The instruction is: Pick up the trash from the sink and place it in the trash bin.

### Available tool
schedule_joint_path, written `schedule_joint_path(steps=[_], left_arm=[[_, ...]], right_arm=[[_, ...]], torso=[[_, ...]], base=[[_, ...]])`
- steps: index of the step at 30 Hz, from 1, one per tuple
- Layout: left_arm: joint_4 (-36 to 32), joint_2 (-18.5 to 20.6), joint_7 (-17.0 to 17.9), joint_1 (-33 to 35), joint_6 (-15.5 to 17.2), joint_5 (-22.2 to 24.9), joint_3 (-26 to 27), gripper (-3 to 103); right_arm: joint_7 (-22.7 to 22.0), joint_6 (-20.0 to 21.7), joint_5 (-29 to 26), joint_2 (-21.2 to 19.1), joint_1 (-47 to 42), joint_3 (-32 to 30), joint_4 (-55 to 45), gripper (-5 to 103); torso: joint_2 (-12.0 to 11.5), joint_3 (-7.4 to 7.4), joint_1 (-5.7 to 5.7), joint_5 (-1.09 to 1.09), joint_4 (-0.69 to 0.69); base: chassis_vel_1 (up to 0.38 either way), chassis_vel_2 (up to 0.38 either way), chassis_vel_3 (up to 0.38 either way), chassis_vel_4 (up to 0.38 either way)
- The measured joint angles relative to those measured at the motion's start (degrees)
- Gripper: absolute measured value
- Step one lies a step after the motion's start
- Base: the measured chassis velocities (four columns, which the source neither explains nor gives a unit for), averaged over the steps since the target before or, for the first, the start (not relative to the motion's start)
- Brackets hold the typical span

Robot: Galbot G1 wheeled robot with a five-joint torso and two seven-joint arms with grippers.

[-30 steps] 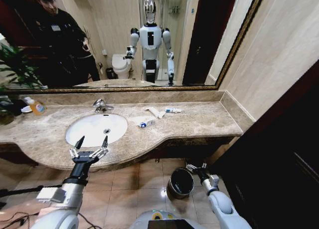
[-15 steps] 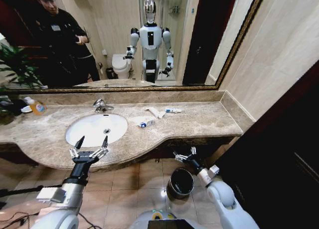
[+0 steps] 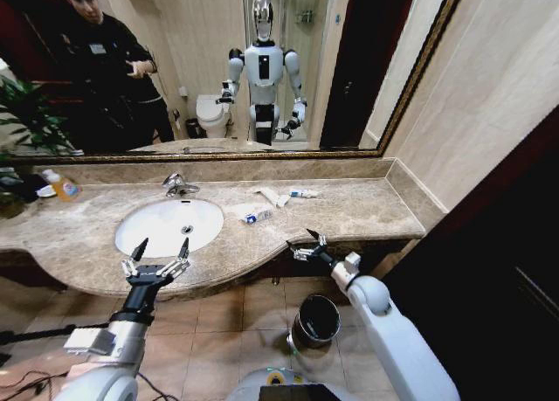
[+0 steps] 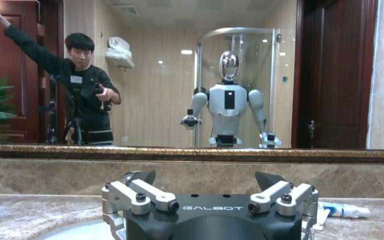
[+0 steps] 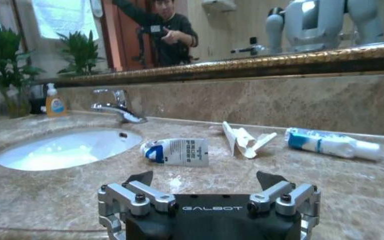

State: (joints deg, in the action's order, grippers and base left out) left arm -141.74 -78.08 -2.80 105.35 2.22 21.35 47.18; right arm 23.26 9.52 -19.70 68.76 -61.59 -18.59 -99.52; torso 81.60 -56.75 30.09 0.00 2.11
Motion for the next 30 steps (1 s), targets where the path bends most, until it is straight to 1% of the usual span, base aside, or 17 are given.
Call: schedule_joint_path(steps=[5, 8, 9, 10, 13, 18, 21, 25, 30], left_arm=[[0.0, 0.0, 0.0, 0.0, 0.0, 0.0, 0.0, 100], [0.0, 0.0, 0.0, 0.0, 0.0, 0.0, 0.0, 100], [0.0, 0.0, 0.0, 0.0, 0.0, 0.0, 0.0, 100], [0.0, 0.0, 0.0, 0.0, 0.0, 0.0, 0.0, 100], [0.0, 0.0, 0.0, 0.0, 0.0, 0.0, 0.0, 100], [0.0, 0.0, 0.0, 0.0, 0.0, 0.0, 0.0, 100], [0.0, 0.0, 0.0, 0.0, 0.0, 0.0, 0.0, 100], [0.0, 0.0, 0.0, 0.0, 0.0, 0.0, 0.0, 100], [0.0, 0.0, 0.0, 0.0, 0.0, 0.0, 0.0, 100]], right_arm=[[1.4, 1.6, -0.5, -1.0, 4.3, 2.9, 2.8, 100], [2.1, 3.5, -1.4, -1.4, 9.1, 6.8, 4.9, 100], [2.1, 3.5, -1.4, -1.4, 9.1, 6.8, 4.9, 100], [2.1, 4.1, -1.6, -1.4, 11.2, 8.1, 5.7, 100], [2.1, 4.5, -1.7, -0.7, 16.4, 11.2, 8.3, 100], [2.2, 4.8, -1.6, 0.1, 20.7, 14.3, 10.8, 100], [2.7, 4.6, -0.4, 0.9, 23.7, 16.8, 13.4, 100], [5.2, 4.4, 2.1, 2.3, 26.7, 17.7, 17.2, 100], [7.2, 4.9, 3.1, 2.7, 28.8, 18.3, 19.8, 100]], torso=[[0.0, 0.0, 0.0, 0.0, -0.01], [0.0, 0.0, 0.0, 0.0, 0.0], [0.0, 0.0, 0.0, 0.0, 0.0], [0.0, 0.0, 0.0, 0.0, 0.0], [0.0, 0.0, 0.0, -0.01, 0.0], [0.0, 0.0, 0.0, 0.0, 0.0], [0.0, 0.0, 0.0, 0.0, 0.0], [0.0, 0.0, 0.0, -0.01, 0.0], [0.0, 0.0, 0.0, -0.01, 0.0]], base=[[0.0, 0.0, 0.0, 0.0], [0.0, 0.0, 0.0, 0.0], [0.0, 0.0, 0.0, 0.0], [0.0, 0.0, 0.0, 0.0], [0.0, 0.0, 0.0, 0.0], [0.0, 0.0, 0.0, 0.0], [0.0, 0.0, 0.0, 0.0], [0.0, 0.0, 0.0, 0.0], [0.0, 0.0, 0.0, 0.0]])
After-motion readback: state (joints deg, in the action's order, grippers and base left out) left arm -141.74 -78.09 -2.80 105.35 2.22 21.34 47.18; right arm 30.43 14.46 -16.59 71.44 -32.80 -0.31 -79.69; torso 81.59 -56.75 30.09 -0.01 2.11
